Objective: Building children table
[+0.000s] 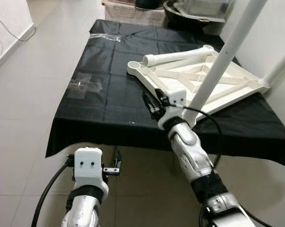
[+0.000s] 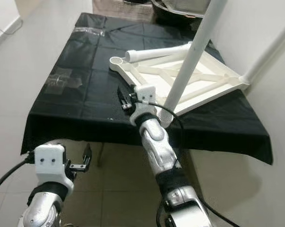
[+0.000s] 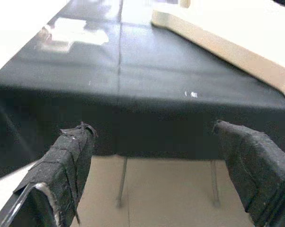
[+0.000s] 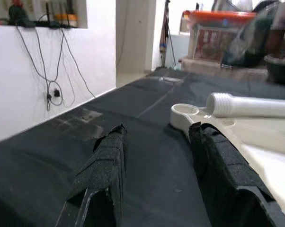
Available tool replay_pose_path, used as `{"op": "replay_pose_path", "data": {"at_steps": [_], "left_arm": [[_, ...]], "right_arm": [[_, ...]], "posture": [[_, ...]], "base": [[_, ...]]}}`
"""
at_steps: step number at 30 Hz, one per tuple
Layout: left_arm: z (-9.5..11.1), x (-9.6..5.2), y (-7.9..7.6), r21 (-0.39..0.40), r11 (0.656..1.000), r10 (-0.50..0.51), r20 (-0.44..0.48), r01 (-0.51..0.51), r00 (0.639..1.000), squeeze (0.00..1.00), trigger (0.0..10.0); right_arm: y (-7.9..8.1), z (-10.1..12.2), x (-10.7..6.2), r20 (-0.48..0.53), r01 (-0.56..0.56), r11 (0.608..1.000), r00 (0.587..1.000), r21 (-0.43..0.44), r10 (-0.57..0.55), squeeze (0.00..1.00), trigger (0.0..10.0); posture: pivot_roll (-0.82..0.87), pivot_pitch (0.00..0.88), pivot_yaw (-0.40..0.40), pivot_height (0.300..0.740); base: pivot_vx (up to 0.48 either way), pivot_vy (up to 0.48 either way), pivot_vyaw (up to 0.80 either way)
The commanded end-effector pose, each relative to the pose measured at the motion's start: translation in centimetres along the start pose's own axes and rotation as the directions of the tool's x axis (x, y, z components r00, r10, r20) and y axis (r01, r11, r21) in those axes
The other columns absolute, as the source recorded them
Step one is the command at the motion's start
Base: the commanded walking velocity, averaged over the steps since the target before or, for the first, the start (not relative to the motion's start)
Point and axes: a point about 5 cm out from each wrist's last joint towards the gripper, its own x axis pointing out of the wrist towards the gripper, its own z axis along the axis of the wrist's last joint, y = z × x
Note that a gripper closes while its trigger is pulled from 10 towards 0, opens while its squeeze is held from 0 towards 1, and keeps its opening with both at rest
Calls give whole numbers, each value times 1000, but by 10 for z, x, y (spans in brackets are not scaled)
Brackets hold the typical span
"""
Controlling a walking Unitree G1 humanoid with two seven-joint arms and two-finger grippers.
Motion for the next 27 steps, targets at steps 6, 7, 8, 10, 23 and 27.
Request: {"op": "replay_pose_path", "data": {"at_steps": [6,7,8,10,23,27], "left_arm": [[-7,5,1,30,1000,-5,-8,5,1000,0,10000],[-7,5,1,30,1000,-5,-8,5,1000,0,10000],[-8,6,1,33,999,-5,-9,5,1000,0,10000],[-8,6,1,33,999,-5,-8,5,1000,0,10000],[-11,8,3,13,1000,-17,-11,17,1000,0,10000],[-11,8,2,6,1000,-28,-27,28,999,0,10000]], "right_arm": [[2,-2,-12,-5,-44,999,999,-25,44,0,10000],[2,-2,-12,-5,-44,999,999,-25,44,0,10000],[3,1,-11,-2,-37,999,999,-17,37,0,10000],[3,2,-12,-4,-38,999,999,-17,38,0,10000],[-3,3,-1,-92,-56,998,994,-31,53,0,10000],[-27,-11,11,-314,-19,993,949,-118,-19,0,10000]], "posture": [[109,58,-114,740],[109,58,-114,740],[109,58,-114,740],[109,58,-114,740],[113,65,-115,740],[107,83,-112,740]], "base": [[332,0,529],[356,0,0],[360,0,0],[360,0,0],[194,0,0],[0,0,0]]}}
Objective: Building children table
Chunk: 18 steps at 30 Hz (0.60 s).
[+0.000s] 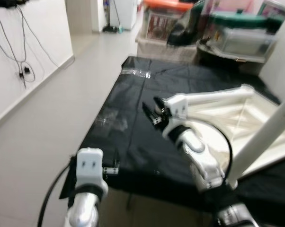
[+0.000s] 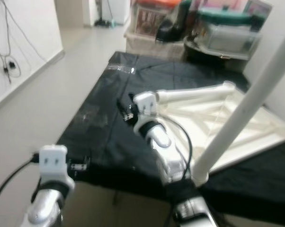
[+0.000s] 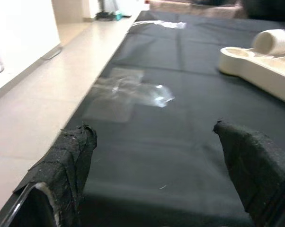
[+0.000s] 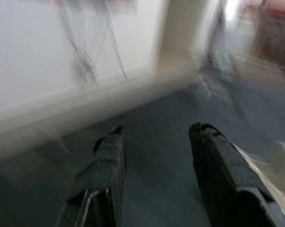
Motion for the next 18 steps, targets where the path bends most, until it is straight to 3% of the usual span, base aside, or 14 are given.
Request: {"op": "replay_pose_path", "data": {"at_steps": [1,6,8,9,10,13,18], "left_arm": [[-4,-2,-3,-10,1000,-18,-32,17,999,0,10000],[-3,-3,-4,-16,999,-30,-33,30,999,0,10000],[0,-5,-7,-27,998,-61,-31,60,998,0,10000],[3,-8,-12,-43,995,-95,-33,94,995,0,10000],[3,-8,-12,-43,995,-95,-33,94,995,0,10000],[7,-13,-20,-60,986,-159,-30,157,987,0,10000],[8,-17,-25,-48,982,-185,-31,183,982,0,10000]], "right_arm": [[-22,-10,2,-126,105,994,986,-1,-105,0,10000],[-30,-9,8,-174,148,988,973,-34,-152,0,10000],[-41,-1,20,-235,186,982,954,-30,-188,0,10000],[-46,-2,25,-299,177,980,934,-90,-196,0,10000],[-46,-2,25,-299,177,980,934,-90,-196,0,10000],[-56,-10,25,-415,162,972,883,-172,-220,0,10000],[-57,-17,23,-485,148,979,852,-141,-198,0,10000]], "posture": [[109,87,-111,740],[112,97,-111,740],[112,125,-107,740],[110,143,-105,740],[110,143,-105,740],[108,157,-106,740],[107,191,-112,740]], "base": [[0,0,0],[0,0,0],[0,0,0],[0,0,0],[0,0,0],[0,0,0],[0,0,0]]}}
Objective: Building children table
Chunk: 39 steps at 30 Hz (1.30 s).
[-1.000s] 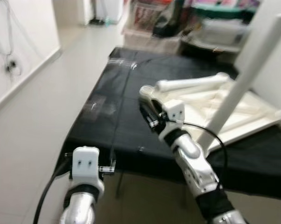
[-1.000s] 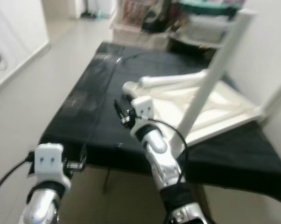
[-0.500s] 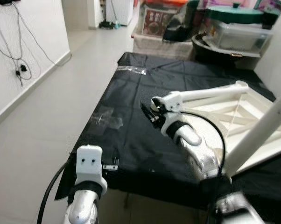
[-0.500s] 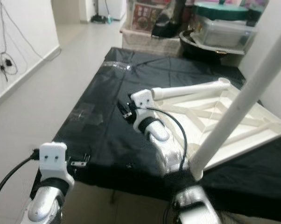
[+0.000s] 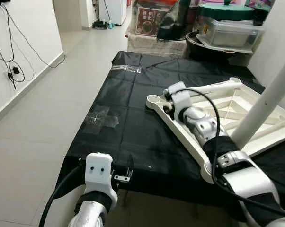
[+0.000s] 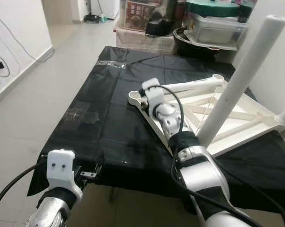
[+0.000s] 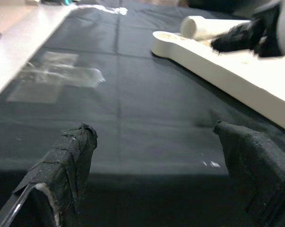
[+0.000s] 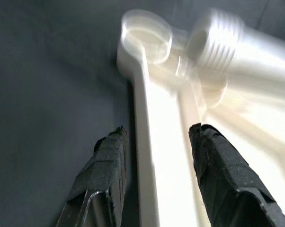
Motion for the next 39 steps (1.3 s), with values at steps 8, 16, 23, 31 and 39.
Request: {"op": "replay_pose_path", "data": {"at_steps": [8,16,23,31,39], "left_arm": [[1,-10,-7,-8,1000,-20,-32,20,999,0,10000],[4,-15,-8,-17,1000,-18,-48,17,999,0,10000],[3,-15,-7,-15,1000,-9,-54,9,998,0,10000],[2,-9,-4,-9,1000,-8,-58,8,998,0,10000],[0,-6,-3,-5,1000,-8,-58,8,998,0,10000]], "right_arm": [[1,-21,2,-172,-69,998,983,-7,66,0,10000],[16,-29,2,-264,-256,963,938,-89,225,0,0],[29,-17,0,-292,-466,863,867,-194,403,0,0],[32,-23,-15,-426,-783,543,621,-304,658,0,0],[23,-45,-30,-554,-902,318,431,-292,713,0,0]], "posture": [[105,237,-115,740],[101,262,-118,740],[100,262,-119,740],[89,239,-118,740],[84,226,-114,740]], "base": [[0,0,0],[0,0,0],[0,0,0],[0,0,0],[0,0,0]]}}
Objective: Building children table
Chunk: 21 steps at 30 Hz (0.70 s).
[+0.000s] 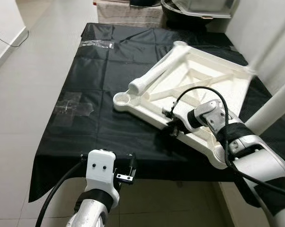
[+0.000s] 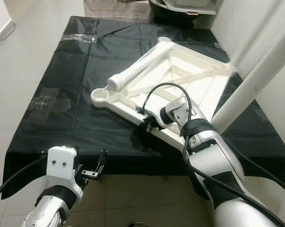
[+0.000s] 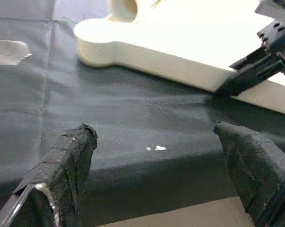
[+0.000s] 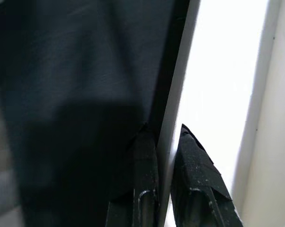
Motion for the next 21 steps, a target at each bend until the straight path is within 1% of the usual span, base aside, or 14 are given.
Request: {"op": "replay_pose_path", "data": {"at_steps": [1,2,3,4,7,9,12,13,16,17,18,20,21], "left_arm": [[-5,2,0,-5,1000,0,-19,0,1000,0,10000],[-5,3,0,-3,1000,0,-19,0,1000,0,10000],[-5,3,0,-3,1000,0,-19,0,1000,0,10000],[-6,4,1,-1,1000,-1,-18,1,1000,0,10000],[-6,4,1,-1,1000,-1,-18,1,1000,0,10000],[-6,5,2,3,1000,3,-18,-3,1000,0,10000],[-6,5,2,3,1000,3,-18,-3,1000,0,10000],[-7,6,3,4,1000,4,-18,-4,1000,0,10000],[-7,6,3,8,1000,6,-19,-5,1000,0,10000],[-7,7,4,11,1000,7,-19,-6,1000,0,10000],[-8,7,4,13,1000,7,-19,-7,1000,0,10000],[-8,7,4,13,1000,7,-19,-7,1000,0,10000],[-8,7,4,15,1000,7,-20,-7,1000,0,10000]], "right_arm": [[32,-31,23,-168,-314,948,938,-43,303,0,0],[35,-41,16,-226,-370,926,911,-77,345,0,0],[35,-41,16,-226,-370,926,911,-77,345,0,0],[36,-47,11,-263,-403,910,892,-95,368,0,0],[36,-47,11,-263,-403,910,892,-95,368,0,0],[36,-60,-1,-385,-450,880,847,-154,366,0,0],[36,-60,-1,-385,-450,880,847,-154,366,0,0],[35,-64,-5,-428,-465,868,829,-172,359,0,0],[35,-64,-7,-429,-466,866,830,-181,357,0,0],[33,-62,-8,-418,-455,871,839,-187,348,0,0],[32,-61,-9,-426,-440,875,844,-201,327,0,0],[32,-61,-9,-426,-440,875,844,-201,327,0,0],[30,-62,-11,-448,-434,874,841,-220,305,0,0]], "posture": [[83,217,-113,740],[83,212,-111,740],[83,212,-111,740],[83,212,-111,740],[83,212,-111,740],[84,203,-111,740],[84,203,-111,740],[84,203,-111,740],[88,201,-111,740],[91,199,-109,740],[91,199,-109,740],[91,199,-109,740],[94,194,-111,740]], "base": [[0,0,0],[0,0,0],[0,0,0],[0,0,0],[0,0,0],[0,0,0],[0,0,0],[0,0,0],[0,0,0],[0,0,0],[0,0,0],[0,0,0],[0,0,0]]}}
